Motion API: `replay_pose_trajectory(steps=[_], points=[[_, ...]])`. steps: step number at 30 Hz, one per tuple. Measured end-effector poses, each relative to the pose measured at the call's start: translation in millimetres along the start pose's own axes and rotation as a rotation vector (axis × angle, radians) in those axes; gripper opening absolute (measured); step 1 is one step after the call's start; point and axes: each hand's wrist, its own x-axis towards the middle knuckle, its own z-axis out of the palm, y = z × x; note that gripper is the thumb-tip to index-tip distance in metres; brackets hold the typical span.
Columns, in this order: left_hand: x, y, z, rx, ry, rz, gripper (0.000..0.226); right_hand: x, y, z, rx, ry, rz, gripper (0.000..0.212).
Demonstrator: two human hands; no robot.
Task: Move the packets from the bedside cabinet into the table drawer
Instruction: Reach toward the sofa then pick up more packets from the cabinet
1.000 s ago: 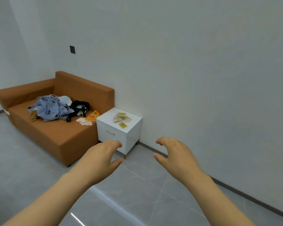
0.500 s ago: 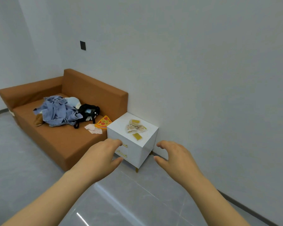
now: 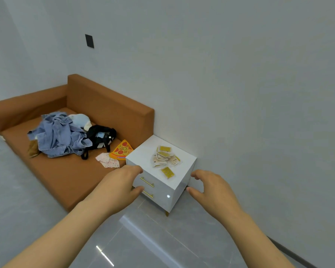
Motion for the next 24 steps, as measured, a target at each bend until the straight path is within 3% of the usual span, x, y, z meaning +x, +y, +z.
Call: replay_pose_trajectory(steps=[14, 24], points=[[193.5, -56.7, 19.1, -0.041, -0.142, -0.122, 0.046, 204.8, 57.7, 14.4, 0.037, -0.119, 0.081, 0.047], [356.3, -133.9, 43.3, -0.061, -0.263, -0.053, 0.047, 344.5, 71.0, 54.4, 0.051, -0.169, 0.24, 0.047]])
